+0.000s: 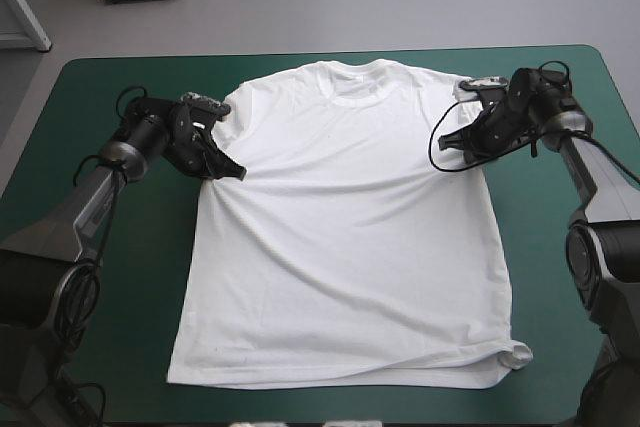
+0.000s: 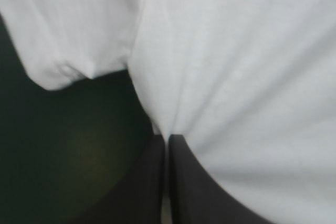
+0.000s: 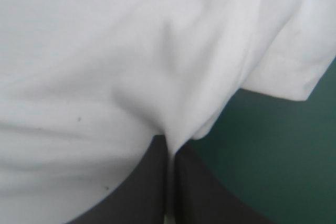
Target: Fold the cloth
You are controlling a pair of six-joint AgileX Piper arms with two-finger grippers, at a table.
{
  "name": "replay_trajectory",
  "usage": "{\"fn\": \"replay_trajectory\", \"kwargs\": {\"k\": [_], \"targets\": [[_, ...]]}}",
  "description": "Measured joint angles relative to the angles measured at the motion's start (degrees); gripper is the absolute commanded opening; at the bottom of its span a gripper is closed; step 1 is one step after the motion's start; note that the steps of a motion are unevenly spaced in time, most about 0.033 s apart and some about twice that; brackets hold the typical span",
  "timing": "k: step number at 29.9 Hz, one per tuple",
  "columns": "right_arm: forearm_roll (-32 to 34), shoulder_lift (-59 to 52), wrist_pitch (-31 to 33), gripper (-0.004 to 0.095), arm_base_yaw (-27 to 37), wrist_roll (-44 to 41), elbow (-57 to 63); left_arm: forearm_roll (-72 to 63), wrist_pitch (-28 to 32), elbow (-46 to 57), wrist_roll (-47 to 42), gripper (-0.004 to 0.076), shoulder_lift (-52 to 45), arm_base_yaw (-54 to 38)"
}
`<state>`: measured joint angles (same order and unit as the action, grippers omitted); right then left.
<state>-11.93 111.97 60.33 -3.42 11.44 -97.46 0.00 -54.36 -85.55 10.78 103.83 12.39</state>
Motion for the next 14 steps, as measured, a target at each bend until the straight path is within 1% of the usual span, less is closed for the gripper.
{"fn": "replay_trajectory", "kwargs": {"k": [6, 14], "targets": [[-0.26, -6.35, 3.80, -0.0013, 0.00, 0.00, -3.48, 0.45, -4.04, -6.79, -0.14, -0.0009, -5.61, -0.11], [-0.26, -16.48, 5.21, -0.0013, 0.00, 0.00, -3.54, 0.45, -6.22, -13.57, -0.14, -0.0009, -13.32, -0.11]]}}
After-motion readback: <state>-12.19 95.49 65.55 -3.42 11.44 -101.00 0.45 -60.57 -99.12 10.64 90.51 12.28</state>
